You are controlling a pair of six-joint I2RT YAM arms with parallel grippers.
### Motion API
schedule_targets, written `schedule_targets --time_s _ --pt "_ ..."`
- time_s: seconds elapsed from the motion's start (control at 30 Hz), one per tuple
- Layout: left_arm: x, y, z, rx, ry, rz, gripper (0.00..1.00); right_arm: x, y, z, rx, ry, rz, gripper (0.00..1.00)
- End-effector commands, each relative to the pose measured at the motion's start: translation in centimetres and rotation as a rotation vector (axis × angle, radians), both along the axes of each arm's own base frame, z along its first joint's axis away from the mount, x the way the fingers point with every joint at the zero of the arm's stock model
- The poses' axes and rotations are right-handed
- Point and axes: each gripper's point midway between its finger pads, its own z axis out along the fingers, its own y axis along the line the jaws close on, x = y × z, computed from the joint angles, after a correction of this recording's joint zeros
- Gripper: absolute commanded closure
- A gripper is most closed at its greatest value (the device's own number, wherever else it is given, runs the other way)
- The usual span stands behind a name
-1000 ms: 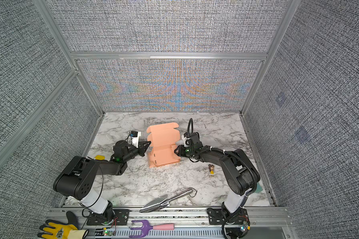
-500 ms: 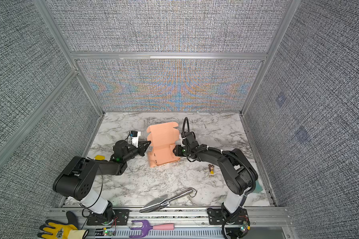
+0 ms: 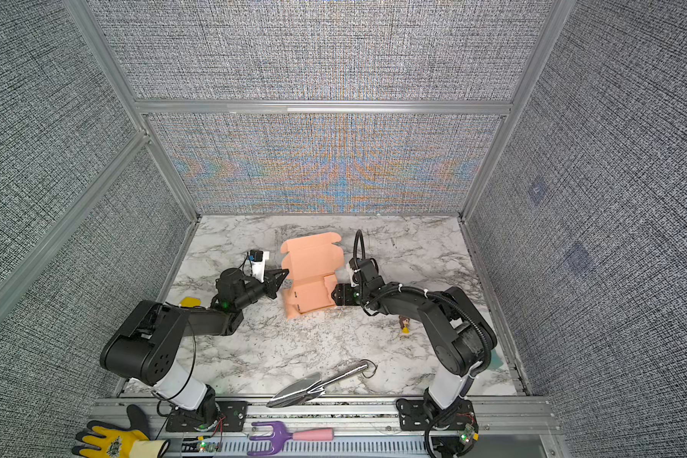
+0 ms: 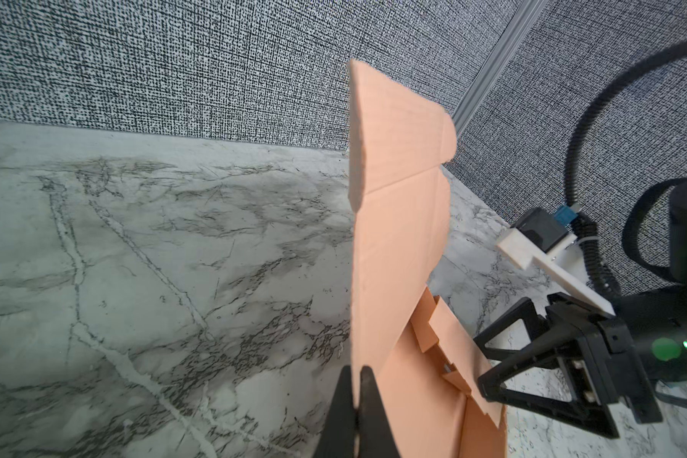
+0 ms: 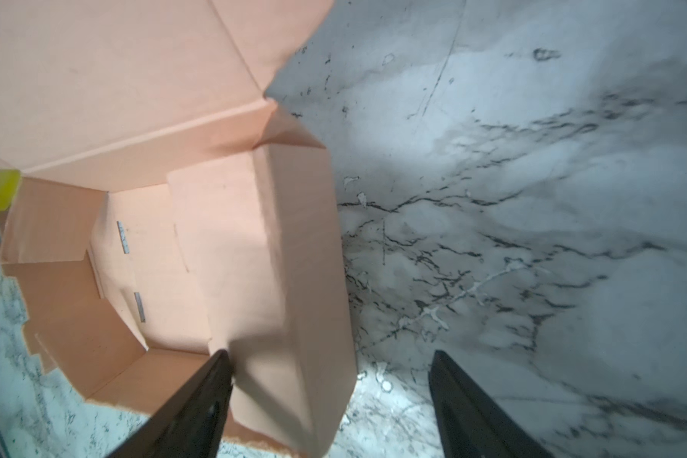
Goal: Assemble paper box
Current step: Fold the bottom flaps of a flat cardboard box at the center of the table.
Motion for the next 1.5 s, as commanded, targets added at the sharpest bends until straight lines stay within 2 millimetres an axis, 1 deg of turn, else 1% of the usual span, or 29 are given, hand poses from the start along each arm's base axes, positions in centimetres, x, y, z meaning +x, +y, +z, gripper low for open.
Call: schedule_targets --time_s 0.0,0.1,0.2,0.27,0.37,0.5,0.63,0.67,0.83,1.0,1.1,1.2,1.3,1.47 --pt "0.1 -0.3 1.2 -0.017 -0.038 -0.016 1.0 0.2 1.7 0.7 0.078 -0.032 0.068 0.2" --pt "0.1 -0.4 1.3 -0.016 -0.036 -0.02 1.0 0.6 2.2 0.7 0.097 -0.046 0.09 0.21" --pt "0.2 -0.5 1.2 -0.016 -0.034 -0.024 1.0 1.3 2.5 0.8 0.105 -0.055 0.095 0.25" --pt "0.2 -0.5 1.2 -0.016 -0.031 -0.025 1.0 1.5 2.6 0.8 0.11 -0.059 0.097 0.28" --pt "0.3 -0.5 1.2 -0.017 -0.029 -0.027 1.0 1.7 2.4 0.8 0.115 -0.061 0.097 0.28" --pt "0.3 -0.6 1.1 -0.015 -0.023 -0.028 1.0 2.4 1.6 2.0 0.12 -0.095 0.081 0.28" --pt "0.2 -0.6 0.8 -0.013 -0.018 -0.035 1.0 2.6 1.0 3.2 0.112 -0.118 0.083 0.28" --pt "0.2 -0.7 0.8 -0.013 -0.018 -0.037 1.0 2.6 0.9 3.3 0.107 -0.119 0.08 0.28" --pt "-0.3 -0.6 0.9 -0.016 -0.043 -0.048 1.0 2.2 -0.4 1.9 0.046 -0.073 0.059 0.28" --pt "-0.6 -0.5 2.2 -0.008 -0.1 -0.047 1.0 1.2 -1.6 1.8 0.01 -0.074 0.043 0.27" --pt "-0.5 -0.7 2.6 0.01 -0.117 -0.054 1.0 0.7 -2.1 2.2 0.0 -0.084 0.048 0.25" --pt "-0.5 -1.0 2.4 0.042 -0.138 -0.061 1.0 0.6 -2.6 2.8 0.012 -0.094 0.05 0.24" --pt "-0.5 -1.2 1.9 0.086 -0.151 -0.067 1.0 0.7 -3.1 3.5 0.048 -0.111 0.057 0.24" --pt "-0.7 -1.3 1.6 0.152 -0.2 -0.065 1.0 1.3 -3.5 4.4 0.091 -0.133 0.06 0.24"
